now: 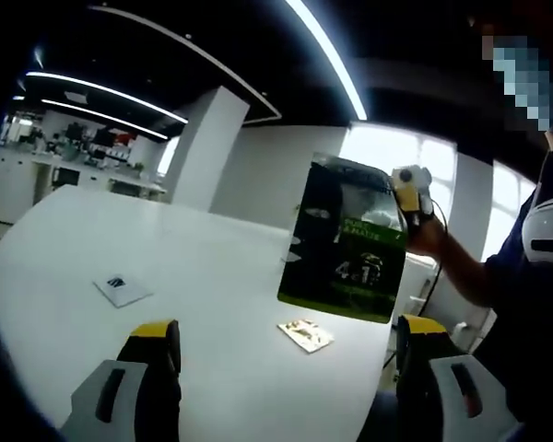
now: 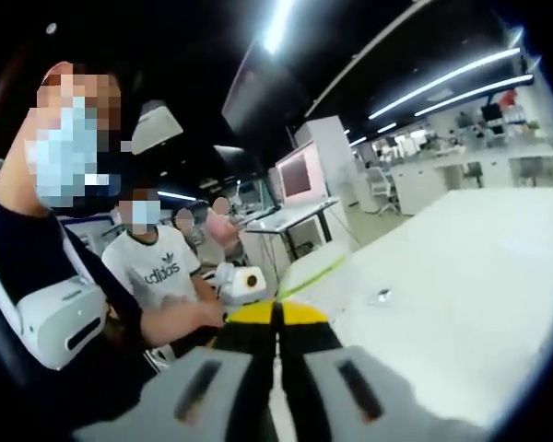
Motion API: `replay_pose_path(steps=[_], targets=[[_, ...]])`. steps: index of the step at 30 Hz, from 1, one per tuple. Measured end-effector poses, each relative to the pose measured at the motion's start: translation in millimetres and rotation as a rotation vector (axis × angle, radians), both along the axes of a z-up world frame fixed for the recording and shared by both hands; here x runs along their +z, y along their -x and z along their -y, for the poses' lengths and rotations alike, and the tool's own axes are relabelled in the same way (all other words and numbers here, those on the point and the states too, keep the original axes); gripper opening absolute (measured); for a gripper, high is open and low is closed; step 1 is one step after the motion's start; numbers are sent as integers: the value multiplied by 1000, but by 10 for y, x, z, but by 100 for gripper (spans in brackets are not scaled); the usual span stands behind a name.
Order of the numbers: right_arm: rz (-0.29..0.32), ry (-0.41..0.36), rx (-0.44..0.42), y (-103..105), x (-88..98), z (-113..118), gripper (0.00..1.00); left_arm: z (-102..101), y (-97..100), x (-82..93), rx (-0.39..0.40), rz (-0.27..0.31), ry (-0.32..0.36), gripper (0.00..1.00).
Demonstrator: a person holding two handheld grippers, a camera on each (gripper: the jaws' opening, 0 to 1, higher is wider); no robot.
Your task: Arrange the skincare products in the storage area until every visible bottle or jar stands upright without overlapping.
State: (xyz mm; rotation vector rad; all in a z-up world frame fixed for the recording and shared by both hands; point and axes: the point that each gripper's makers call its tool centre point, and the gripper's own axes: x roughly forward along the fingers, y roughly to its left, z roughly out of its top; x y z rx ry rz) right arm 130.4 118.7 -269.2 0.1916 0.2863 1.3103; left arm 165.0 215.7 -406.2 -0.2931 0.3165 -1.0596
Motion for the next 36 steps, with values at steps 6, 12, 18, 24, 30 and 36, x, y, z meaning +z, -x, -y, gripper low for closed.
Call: replay_pose_path(steps=[6, 12, 18, 24, 30, 36], targets=[[20, 36, 37, 56, 3, -9, 0, 58, 30, 6, -20, -4, 4, 100], [34, 63, 92, 151, 2, -32, 0, 75, 15, 9, -21, 3, -8, 100], [54, 101, 141, 230, -12, -64, 0, 123, 70, 125, -51, 27, 19, 99], [72, 139, 208, 330, -19, -112, 0, 164, 137, 213, -79, 29, 55, 99], [82, 160, 274, 443, -24, -158, 0, 210, 201, 219, -104, 35, 40, 99], [81, 161, 319, 521, -19, -197, 0, 276, 307, 326, -157, 48, 85, 95]])
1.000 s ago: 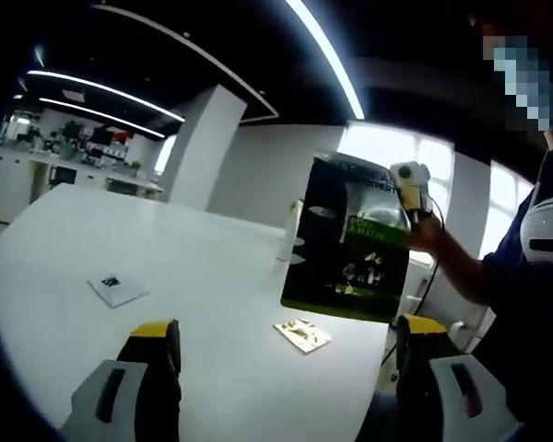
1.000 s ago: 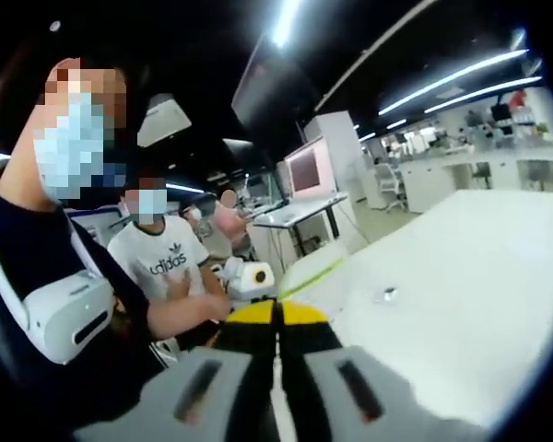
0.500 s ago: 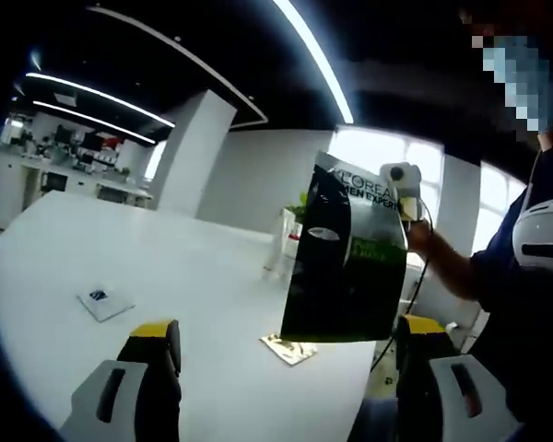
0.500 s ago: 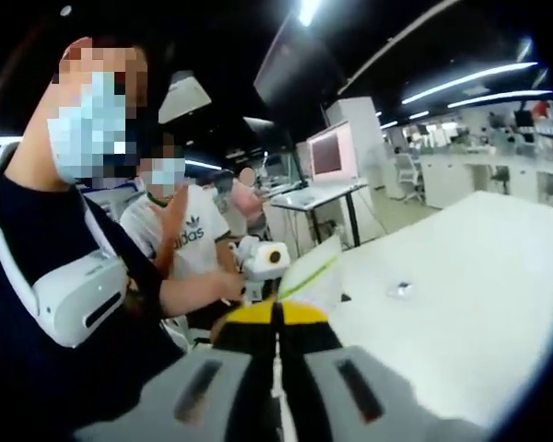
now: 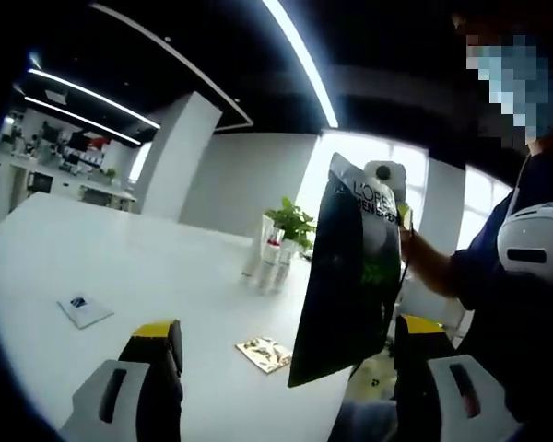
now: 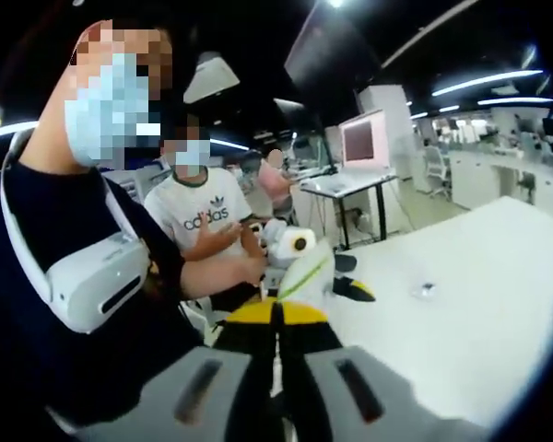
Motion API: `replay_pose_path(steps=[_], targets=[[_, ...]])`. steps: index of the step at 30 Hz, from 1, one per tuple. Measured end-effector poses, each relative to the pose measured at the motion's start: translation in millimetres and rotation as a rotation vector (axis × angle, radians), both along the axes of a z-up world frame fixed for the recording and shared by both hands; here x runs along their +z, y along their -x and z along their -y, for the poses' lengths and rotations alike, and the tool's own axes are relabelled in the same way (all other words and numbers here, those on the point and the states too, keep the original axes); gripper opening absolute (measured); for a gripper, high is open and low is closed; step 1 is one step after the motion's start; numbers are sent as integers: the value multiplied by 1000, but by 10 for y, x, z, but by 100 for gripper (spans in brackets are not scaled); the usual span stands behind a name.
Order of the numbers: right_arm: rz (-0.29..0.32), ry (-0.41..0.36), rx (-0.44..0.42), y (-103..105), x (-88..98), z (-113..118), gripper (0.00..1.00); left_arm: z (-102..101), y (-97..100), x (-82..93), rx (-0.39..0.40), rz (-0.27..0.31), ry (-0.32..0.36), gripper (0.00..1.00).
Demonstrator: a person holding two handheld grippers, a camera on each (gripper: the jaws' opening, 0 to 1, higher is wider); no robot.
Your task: Arrange the skincare products in the storage area until every visible bottle or jar stands upright without overlapping.
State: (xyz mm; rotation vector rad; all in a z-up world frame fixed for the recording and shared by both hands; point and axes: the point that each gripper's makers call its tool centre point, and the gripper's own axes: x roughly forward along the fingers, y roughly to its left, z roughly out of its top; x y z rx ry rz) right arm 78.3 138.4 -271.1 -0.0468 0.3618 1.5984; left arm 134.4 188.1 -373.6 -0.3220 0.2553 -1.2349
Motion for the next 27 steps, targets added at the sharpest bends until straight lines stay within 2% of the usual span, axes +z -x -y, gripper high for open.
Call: replay_pose_path(steps=[3, 11, 14, 19, 27], targets=[[7, 9, 15, 24, -3, -15, 0, 36, 71, 63, -34, -9, 27, 93], [10, 24, 51, 83, -9, -59, 0, 22, 70, 128, -35, 3, 39, 85], [8, 27, 52, 75, -18, -66, 0, 10, 77, 158, -43, 4, 46, 79], [6, 20, 52, 53, 5, -60, 0, 16, 150, 172, -86, 3, 39, 61], [-6, 23, 59, 33, 15, -44, 0, 43, 127, 173, -93, -12, 48, 62]])
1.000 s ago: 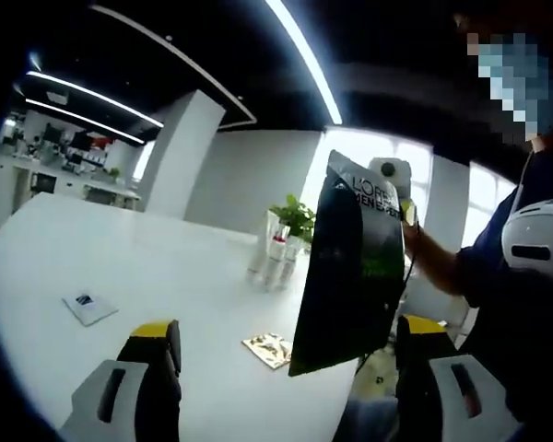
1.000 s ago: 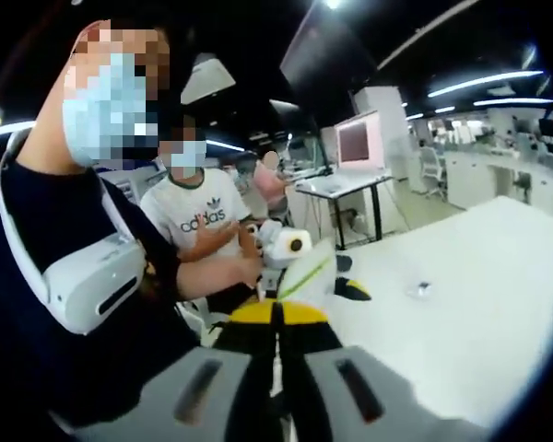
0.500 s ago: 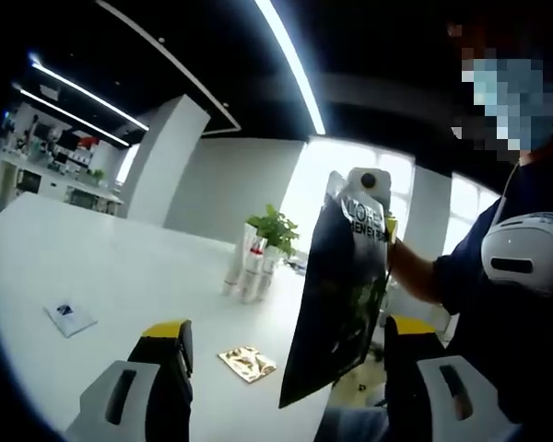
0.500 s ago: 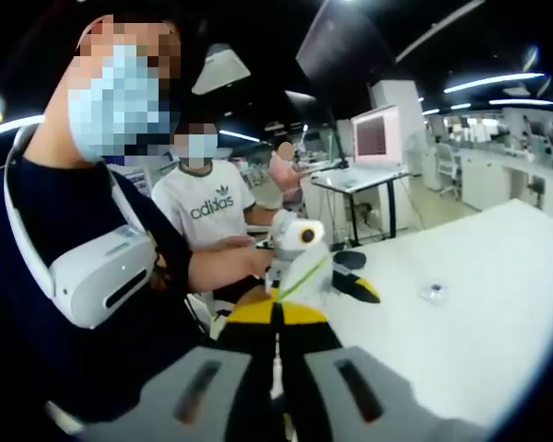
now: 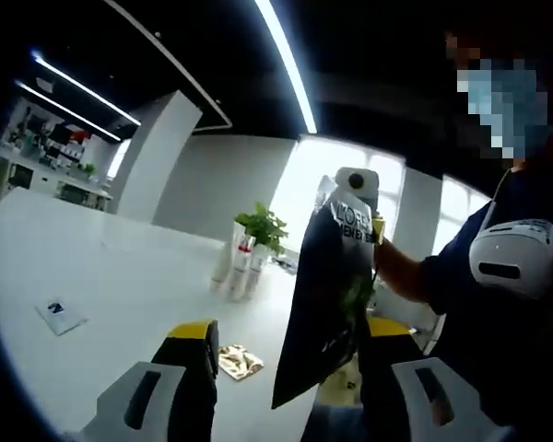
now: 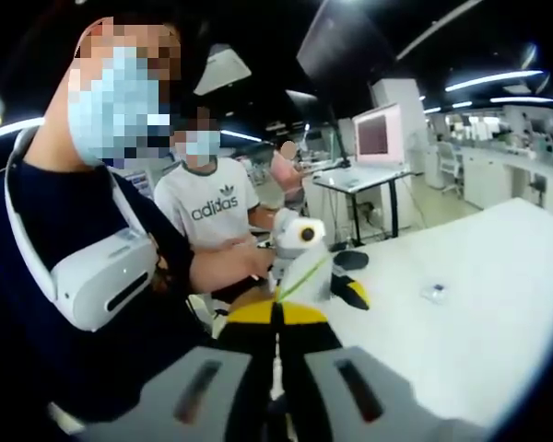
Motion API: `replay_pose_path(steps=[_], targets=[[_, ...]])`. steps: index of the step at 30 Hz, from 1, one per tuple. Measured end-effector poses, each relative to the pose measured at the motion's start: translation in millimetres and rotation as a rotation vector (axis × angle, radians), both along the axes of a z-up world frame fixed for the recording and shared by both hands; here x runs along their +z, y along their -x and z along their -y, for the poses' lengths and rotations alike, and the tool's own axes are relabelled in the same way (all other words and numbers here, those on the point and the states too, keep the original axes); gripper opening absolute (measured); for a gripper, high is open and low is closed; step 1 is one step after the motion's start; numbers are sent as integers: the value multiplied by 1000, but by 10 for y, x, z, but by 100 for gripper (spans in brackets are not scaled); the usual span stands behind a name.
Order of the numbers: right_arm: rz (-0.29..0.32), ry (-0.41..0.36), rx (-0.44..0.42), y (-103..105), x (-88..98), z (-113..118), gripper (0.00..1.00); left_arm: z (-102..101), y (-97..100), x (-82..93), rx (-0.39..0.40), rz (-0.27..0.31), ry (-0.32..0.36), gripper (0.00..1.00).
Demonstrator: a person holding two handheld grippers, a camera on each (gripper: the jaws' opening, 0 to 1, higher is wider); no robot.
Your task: Arrange the skincare products in the storage area until every visible bottle or jar stands upright without overlapping.
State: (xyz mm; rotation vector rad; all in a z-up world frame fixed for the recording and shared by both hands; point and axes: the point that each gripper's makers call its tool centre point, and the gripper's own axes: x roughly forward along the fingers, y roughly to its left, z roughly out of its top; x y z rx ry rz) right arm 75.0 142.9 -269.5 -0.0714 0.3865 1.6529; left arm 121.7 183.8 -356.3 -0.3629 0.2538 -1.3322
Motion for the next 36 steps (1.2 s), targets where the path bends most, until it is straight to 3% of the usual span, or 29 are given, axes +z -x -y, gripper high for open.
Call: replay_pose_path(steps=[8, 26, 36], targets=[[-3, 19, 9, 26, -51, 0, 0, 45, 67, 20, -29, 5, -4, 59], [5, 20, 16, 29, -50, -54, 0, 110, 265, 98, -115, 33, -2, 31], [-4, 12, -6, -4, -83, -37, 0, 91, 303, 43, -138, 25, -26, 19]])
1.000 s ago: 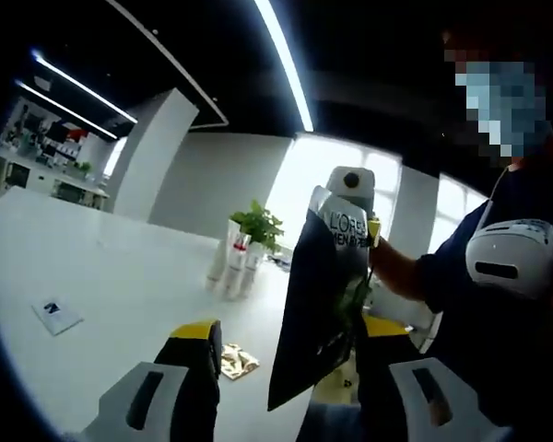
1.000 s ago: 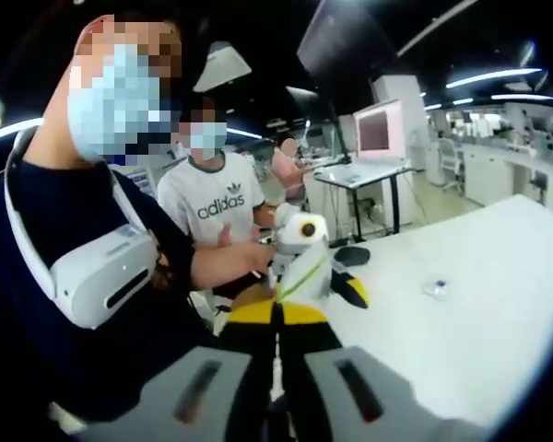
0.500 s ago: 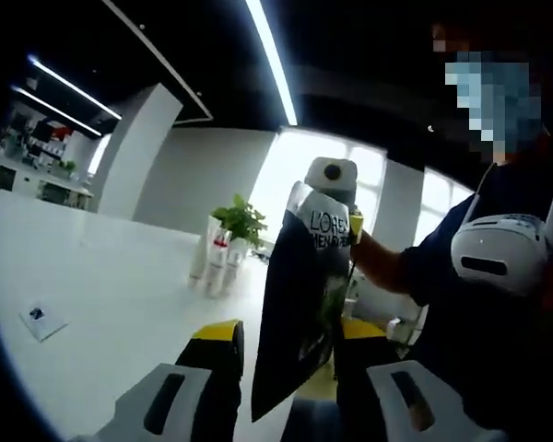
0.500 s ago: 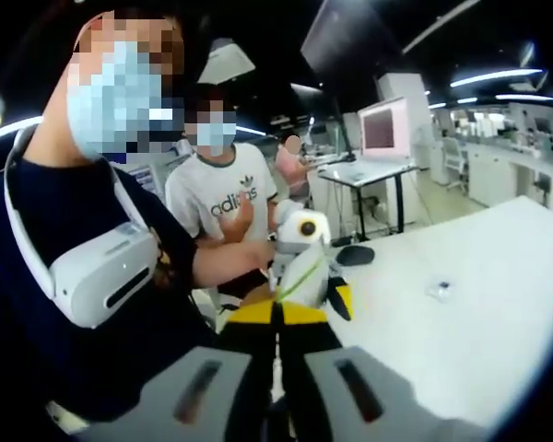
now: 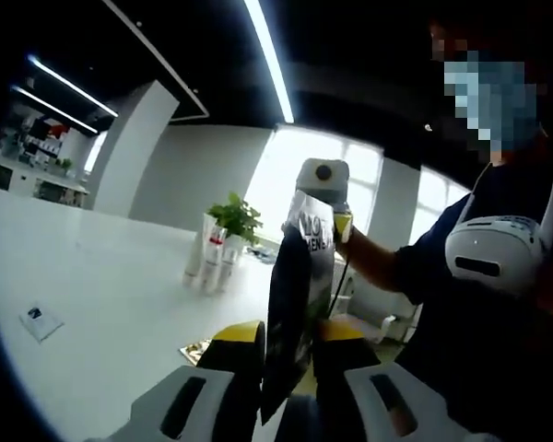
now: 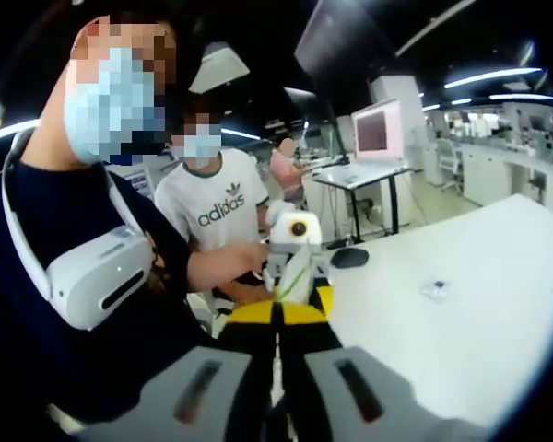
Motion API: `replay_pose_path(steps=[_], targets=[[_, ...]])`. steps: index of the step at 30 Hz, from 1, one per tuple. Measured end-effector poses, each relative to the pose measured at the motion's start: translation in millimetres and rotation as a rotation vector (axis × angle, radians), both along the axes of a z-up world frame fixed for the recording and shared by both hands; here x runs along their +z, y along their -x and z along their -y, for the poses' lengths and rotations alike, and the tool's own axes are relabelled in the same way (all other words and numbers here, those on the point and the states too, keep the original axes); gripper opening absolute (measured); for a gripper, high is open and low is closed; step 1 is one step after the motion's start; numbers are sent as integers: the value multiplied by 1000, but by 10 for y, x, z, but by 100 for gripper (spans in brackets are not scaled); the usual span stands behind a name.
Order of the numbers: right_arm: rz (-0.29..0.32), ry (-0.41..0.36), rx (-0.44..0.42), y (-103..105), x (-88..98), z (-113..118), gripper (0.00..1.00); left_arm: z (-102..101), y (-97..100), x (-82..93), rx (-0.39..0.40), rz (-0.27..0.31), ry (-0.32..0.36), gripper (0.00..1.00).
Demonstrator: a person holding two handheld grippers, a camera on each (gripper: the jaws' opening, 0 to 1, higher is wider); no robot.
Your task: Arrange the skincare products in the storage area until every visible bottle or jar stands upright without overlapping.
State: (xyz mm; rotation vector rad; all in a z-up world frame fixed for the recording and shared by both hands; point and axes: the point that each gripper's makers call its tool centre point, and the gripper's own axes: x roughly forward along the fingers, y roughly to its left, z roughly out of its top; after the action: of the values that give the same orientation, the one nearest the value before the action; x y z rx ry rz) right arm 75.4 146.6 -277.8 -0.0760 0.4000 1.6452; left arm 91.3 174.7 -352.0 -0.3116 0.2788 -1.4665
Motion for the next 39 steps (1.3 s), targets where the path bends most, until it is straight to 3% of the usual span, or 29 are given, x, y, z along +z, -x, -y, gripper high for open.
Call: replay_pose_path(steps=[8, 17, 27, 34, 39], targets=[[-1, -1, -30, -69, -33, 40, 0, 21, 96, 18, -31, 31, -7, 5], [-32, -18, -69, -141, -132, 101, 0, 31, 130, -27, -32, 51, -38, 2], [-45, -51, -105, -188, -145, 124, 0, 28, 131, -18, -14, 2, -52, 0], [-12, -71, -108, -216, -161, 140, 1, 33, 140, -36, -23, -33, -57, 0], [-23, -94, -132, -269, -151, 148, 15, 43, 150, -40, -30, -35, -70, 0]])
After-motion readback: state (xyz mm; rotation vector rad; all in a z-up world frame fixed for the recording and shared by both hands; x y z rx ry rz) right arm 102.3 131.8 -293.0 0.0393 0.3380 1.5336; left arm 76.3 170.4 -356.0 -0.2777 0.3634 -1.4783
